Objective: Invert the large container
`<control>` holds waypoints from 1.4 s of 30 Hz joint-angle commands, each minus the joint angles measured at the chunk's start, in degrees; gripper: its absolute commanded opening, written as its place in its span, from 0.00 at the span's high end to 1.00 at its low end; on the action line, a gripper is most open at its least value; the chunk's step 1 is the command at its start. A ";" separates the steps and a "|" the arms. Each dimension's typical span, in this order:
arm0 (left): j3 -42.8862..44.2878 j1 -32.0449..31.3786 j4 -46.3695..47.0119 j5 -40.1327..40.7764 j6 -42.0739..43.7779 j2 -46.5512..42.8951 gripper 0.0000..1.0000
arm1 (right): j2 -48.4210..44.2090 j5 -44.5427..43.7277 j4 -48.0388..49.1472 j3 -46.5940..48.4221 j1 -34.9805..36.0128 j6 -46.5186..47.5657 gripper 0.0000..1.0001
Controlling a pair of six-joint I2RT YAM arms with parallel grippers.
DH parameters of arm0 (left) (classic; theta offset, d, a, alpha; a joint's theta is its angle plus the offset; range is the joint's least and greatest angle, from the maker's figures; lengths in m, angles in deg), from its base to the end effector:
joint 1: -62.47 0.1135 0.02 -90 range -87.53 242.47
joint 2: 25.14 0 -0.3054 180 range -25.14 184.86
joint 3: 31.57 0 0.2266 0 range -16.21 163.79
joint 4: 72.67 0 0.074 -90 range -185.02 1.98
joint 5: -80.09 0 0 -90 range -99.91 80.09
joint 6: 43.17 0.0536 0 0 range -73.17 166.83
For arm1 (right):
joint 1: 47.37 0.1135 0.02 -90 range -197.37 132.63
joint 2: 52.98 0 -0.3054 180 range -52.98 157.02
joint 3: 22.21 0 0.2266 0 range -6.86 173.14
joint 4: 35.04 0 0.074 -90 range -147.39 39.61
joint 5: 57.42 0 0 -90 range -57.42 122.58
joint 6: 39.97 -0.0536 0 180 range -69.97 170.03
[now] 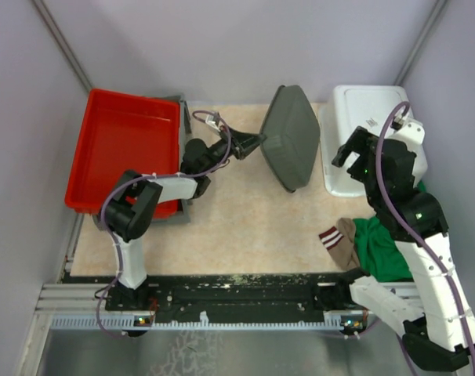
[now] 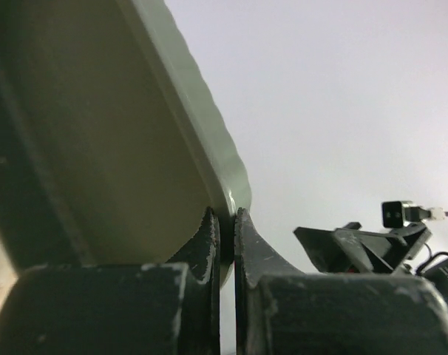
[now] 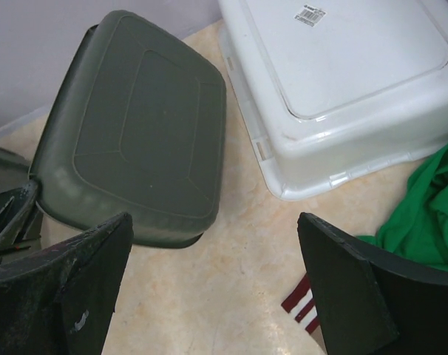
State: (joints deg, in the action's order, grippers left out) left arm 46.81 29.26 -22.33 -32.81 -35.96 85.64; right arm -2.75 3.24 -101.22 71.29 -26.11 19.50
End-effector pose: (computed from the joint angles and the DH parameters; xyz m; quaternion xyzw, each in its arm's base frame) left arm 0.3542 -0.2568 0.3156 -0.0960 0.5907 -0.7341 0.3210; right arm 0.1035 0.0121 0.4566 0.2046 0.7923 0.0436 0.5731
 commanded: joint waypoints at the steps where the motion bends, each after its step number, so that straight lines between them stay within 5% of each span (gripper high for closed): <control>1: -1.51 0.47 6.99 -0.35 0.49 -0.50 1.00 | -2.07 -1.87 0.41 -1.04 0.10 0.79 0.07; 3: -2.27 0.27 1.66 -0.05 3.62 -2.42 0.90 | -2.48 -2.03 -0.07 -1.89 0.10 0.47 0.07; 8: -4.41 0.60 -14.25 2.61 13.70 -9.40 0.24 | -2.69 -1.66 -0.20 -3.35 0.10 -0.54 0.07; 12: -4.09 0.34 -28.43 4.61 21.06 -13.78 0.04 | -2.74 -0.77 0.97 -4.81 0.15 -1.19 0.07; 27: -4.52 -2.16 -56.33 11.45 34.33 -21.23 0.00 | 5.48 10.03 0.14 -6.41 0.10 -1.80 0.06; 42: -2.65 -7.23 -76.18 8.62 42.03 -26.41 0.00 | 7.79 19.25 1.19 -14.31 0.10 -3.90 0.02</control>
State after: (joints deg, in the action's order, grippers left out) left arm 42.74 22.03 -92.80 -22.69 3.63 62.28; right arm 5.25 18.89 -102.18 59.58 -26.11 17.32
